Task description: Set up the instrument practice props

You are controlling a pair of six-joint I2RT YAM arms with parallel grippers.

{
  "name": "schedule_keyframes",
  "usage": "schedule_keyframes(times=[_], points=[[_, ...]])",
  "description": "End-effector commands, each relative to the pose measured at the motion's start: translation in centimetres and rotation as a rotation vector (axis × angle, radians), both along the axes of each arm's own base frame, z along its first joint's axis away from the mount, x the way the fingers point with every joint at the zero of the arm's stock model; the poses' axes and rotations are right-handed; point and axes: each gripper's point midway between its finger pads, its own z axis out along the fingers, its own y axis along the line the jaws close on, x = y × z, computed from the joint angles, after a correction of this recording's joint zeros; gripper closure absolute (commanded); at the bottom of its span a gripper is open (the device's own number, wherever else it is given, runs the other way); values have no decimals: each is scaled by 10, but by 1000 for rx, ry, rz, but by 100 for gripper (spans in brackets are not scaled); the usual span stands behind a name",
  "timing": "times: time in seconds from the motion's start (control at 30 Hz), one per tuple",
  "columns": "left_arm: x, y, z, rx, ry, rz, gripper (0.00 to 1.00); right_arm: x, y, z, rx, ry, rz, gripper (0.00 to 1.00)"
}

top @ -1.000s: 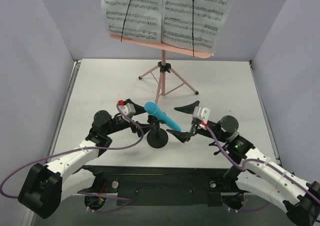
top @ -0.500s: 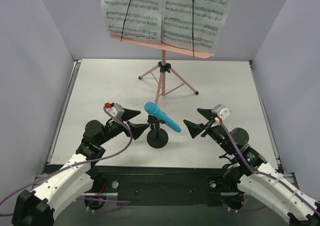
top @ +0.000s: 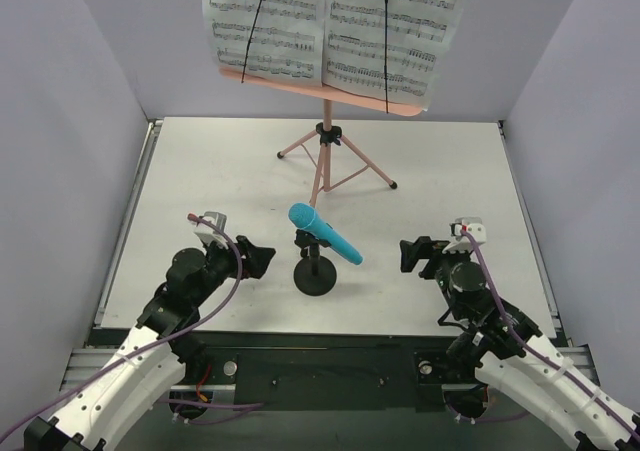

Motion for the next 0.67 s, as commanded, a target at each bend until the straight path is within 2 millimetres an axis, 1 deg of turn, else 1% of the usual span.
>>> schedule_keyframes(times=[0.0, 0.23, 0.47, 0.63], points=[[11, 31, -6, 13, 78, 207, 9, -2, -27, -25, 26, 43, -163, 20], [15, 44, -9, 47, 48, 271, 9, -6, -35, -47, 5, 86, -207, 19], [15, 47, -7, 54, 24, 275, 9, -6, -35, -52, -10, 100, -201, 19], [14, 53, -3, 69, 6, 294, 9, -6, -34, -49, -4, 95, -201, 19]])
